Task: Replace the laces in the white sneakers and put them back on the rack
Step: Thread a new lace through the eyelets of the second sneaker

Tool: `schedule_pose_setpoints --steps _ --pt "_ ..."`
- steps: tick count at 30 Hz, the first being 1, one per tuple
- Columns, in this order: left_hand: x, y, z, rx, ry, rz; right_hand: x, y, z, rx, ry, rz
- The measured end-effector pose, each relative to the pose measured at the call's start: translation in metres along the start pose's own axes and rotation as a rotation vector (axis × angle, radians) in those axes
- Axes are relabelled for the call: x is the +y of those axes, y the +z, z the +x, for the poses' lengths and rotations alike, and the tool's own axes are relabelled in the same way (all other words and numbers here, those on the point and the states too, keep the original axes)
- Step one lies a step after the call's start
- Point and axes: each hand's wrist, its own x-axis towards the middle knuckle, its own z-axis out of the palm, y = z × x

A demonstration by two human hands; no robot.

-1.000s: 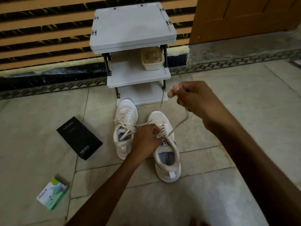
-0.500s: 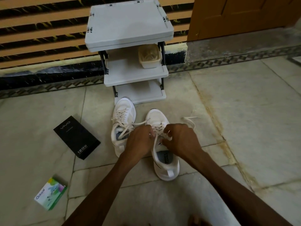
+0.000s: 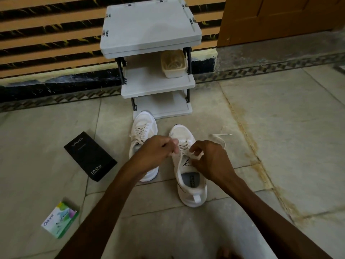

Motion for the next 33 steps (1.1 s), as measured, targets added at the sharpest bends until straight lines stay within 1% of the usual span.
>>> schedule_pose_setpoints --steps 3,5,9,12,15,17,18,19,21,25,29,31,33 --pt "0.027 -0.011 -0.010 -0.018 0.119 -0.129 -0.015 -0.007 0.000 0.005 -0.119 0.163" --pt "0.042 -0.018 -0.016 -0.041 0.154 -0.214 -0.028 -0.015 0.002 0.032 -0.177 0.256" --pt "0.062 -0.029 -0.028 -0.054 0.254 -0.262 -0.047 -0.033 0.009 0.161 -0.223 0.328" --pt "0.070 -0.033 -0.040 -0.096 0.347 -0.271 -0.050 -0.040 0.019 0.211 -0.216 0.332" --pt "0.065 -0.033 -0.047 -0.189 0.367 -0.236 -0.050 -0.039 0.025 0.179 -0.192 0.369" --pt "0.054 -0.032 -0.048 -0.279 0.379 -0.147 -0.050 -0.040 0.028 0.163 -0.116 0.466" --pt "0.046 -0.029 -0.048 -0.322 0.383 -0.065 -0.049 -0.042 0.029 0.157 -0.057 0.528" --pt "0.036 -0.025 -0.046 -0.351 0.374 0.033 -0.049 -0.043 0.031 0.152 0.000 0.585" --pt "0.015 -0.011 -0.041 -0.335 0.318 0.208 -0.048 -0.046 0.034 0.141 0.074 0.666" --pt "-0.011 0.013 -0.030 -0.260 0.175 0.350 -0.048 -0.043 0.037 0.151 0.163 0.731" --pt "-0.019 0.018 -0.023 -0.110 0.055 0.404 -0.049 -0.044 0.039 0.159 0.261 0.852" --pt "-0.019 0.017 -0.022 -0.099 -0.009 0.389 -0.050 -0.043 0.038 0.182 0.309 0.906" --pt "-0.021 0.017 -0.020 -0.121 -0.083 0.315 -0.050 -0.041 0.038 0.195 0.339 0.924"
